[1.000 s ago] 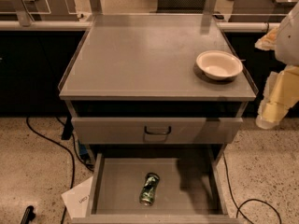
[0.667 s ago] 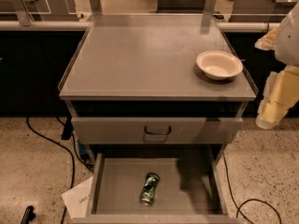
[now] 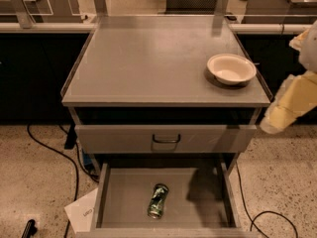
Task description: Pick green can from middle drawer and place on counter
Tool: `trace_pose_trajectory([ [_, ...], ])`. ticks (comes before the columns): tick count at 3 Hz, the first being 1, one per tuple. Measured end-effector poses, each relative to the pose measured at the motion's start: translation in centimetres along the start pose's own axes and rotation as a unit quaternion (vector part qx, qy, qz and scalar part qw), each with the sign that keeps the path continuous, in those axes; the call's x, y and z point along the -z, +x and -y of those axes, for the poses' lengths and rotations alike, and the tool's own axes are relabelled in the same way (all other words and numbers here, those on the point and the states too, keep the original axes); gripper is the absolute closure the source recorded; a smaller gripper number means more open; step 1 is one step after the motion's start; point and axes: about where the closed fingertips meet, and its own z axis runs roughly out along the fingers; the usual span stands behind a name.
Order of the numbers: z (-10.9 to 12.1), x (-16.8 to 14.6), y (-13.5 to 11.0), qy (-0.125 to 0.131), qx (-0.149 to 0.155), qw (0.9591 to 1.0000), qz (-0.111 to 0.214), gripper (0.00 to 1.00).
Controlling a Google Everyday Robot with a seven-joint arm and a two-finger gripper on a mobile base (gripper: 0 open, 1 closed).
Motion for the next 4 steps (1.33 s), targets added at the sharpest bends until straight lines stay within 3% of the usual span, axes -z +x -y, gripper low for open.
trace_pose_trajectory([
  [1,-0.6,-0.4,0.5,0.048,-0.107,0.9926,0.030,0.00],
  [2,0.6,-0.4,-0.4,0.072,-0.147,0.9850,0.055,0.00],
  [3,0.6,-0.4,-0.4,0.072,-0.147,0.9850,0.055,0.00],
  [4,0.8,-0.8,-0.6,0.077,-0.169,0.9792,0.082,0.00],
])
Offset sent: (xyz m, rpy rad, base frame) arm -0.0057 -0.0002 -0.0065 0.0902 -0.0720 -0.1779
